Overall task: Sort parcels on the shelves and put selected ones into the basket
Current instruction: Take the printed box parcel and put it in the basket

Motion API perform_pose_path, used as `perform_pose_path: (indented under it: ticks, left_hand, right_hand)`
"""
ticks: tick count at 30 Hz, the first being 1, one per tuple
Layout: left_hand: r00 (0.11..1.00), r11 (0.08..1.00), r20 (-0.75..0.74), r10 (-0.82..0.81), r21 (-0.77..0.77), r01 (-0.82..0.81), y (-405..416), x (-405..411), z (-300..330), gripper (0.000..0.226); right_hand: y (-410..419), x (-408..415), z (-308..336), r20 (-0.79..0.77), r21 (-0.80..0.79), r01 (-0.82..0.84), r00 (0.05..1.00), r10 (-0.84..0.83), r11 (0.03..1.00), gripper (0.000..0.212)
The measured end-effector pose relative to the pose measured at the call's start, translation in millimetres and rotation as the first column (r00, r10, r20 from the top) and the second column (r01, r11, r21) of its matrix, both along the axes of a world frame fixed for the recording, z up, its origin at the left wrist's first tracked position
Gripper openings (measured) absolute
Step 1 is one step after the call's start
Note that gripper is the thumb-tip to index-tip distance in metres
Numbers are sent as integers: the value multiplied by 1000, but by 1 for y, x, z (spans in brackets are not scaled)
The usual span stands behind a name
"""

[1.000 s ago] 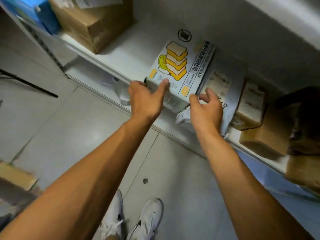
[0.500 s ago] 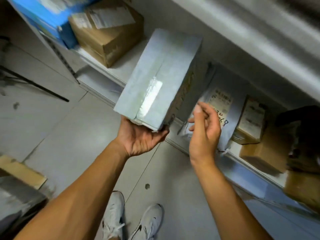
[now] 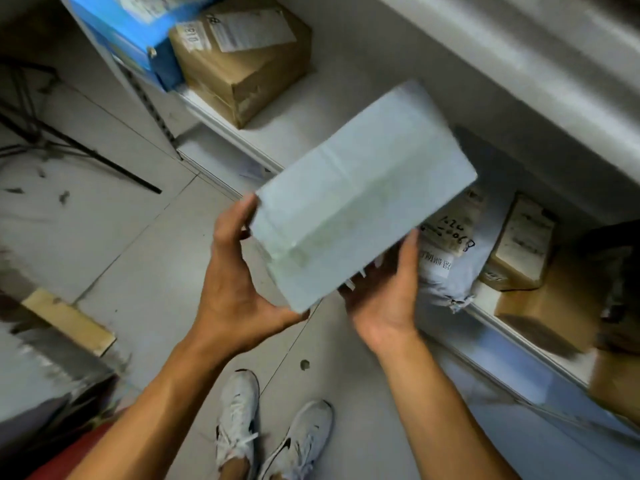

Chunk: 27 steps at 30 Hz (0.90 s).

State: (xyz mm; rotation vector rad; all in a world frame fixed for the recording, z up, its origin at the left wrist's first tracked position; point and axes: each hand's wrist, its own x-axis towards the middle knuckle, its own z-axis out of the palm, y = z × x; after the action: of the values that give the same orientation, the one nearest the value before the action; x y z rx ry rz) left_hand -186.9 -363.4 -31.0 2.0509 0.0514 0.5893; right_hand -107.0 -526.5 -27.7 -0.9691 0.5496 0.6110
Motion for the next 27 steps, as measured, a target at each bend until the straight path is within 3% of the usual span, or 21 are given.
perform_pose_path:
  ticks: [3, 6, 8, 9, 10, 11, 12, 13, 15, 17, 19, 21, 23, 25, 27]
  left_hand:
    - [994, 925, 107, -2, 379, -39, 3, -7, -4, 86]
    - [971, 797, 238, 10, 585, -151, -8, -22, -13, 59]
    - [936, 689, 348, -51, 691, -220, -17, -29, -16, 45]
    - [923, 654, 376, -83, 720, -234, -19, -29, -16, 42]
    - [919, 650, 383, -94, 723, -234, -20, -28, -14, 42]
    - [926, 679, 370, -73, 698, -226, -19, -25, -12, 45]
    - [944, 734, 330, -19, 646, -211, -18, -22, -8, 53]
    - [966, 806, 254, 56, 559, -194, -18, -18, -5, 65]
    - [981, 937, 28, 191, 293, -191, -11, -10, 8, 89]
    - [952, 966, -172, 254, 9, -257, 1, -1, 20, 105]
    - [917, 938, -306, 256, -149, -312, 11, 8, 28, 102]
    - [868, 862, -434, 243, -313, -398, 26, 23, 31, 88]
    - [824, 664, -535, 184, -550, -506, 46, 45, 33, 68]
    - [785, 500, -609, 116, -647, -576, 65, 64, 29, 47]
    - [773, 382, -634, 20, -710, -592, 70, 84, 21, 38]
  right_hand:
    - [-3, -8, 6, -82, 253, 58, 996, -39, 966, 112]
    - [-2, -12, 8, -115, 182, 70, 992, -50, 981, 90]
    - [-7, -14, -3, -101, 40, 36, 994, -32, 999, 36]
    - [-5, -13, -2, -123, -57, 51, 991, -57, 997, 30]
    - [-4, -14, -2, -121, -102, 8, 992, -20, 995, 40]
    - [-3, -13, -3, -120, -42, -43, 992, 38, 998, 39]
    - [-1, -11, -1, -100, 46, -52, 993, 56, 998, 50]
    - [2, -8, 3, -107, 100, -10, 994, 21, 995, 77]
    - [7, -6, 0, -113, 141, 90, 991, -74, 986, 101]
    - [12, -8, -3, -32, 53, 20, 999, -18, 998, 111]
    - [19, -2, 4, 45, -54, -78, 996, 81, 995, 118]
    - [24, 7, 14, 158, -190, -123, 975, 154, 974, 111]
    - [31, 18, 24, 312, -300, -115, 926, 212, 947, 95]
    - [42, 30, 31, 455, -367, -117, 843, 288, 923, 76]
    - [57, 46, 33, 520, -433, -143, 767, 376, 890, 72]
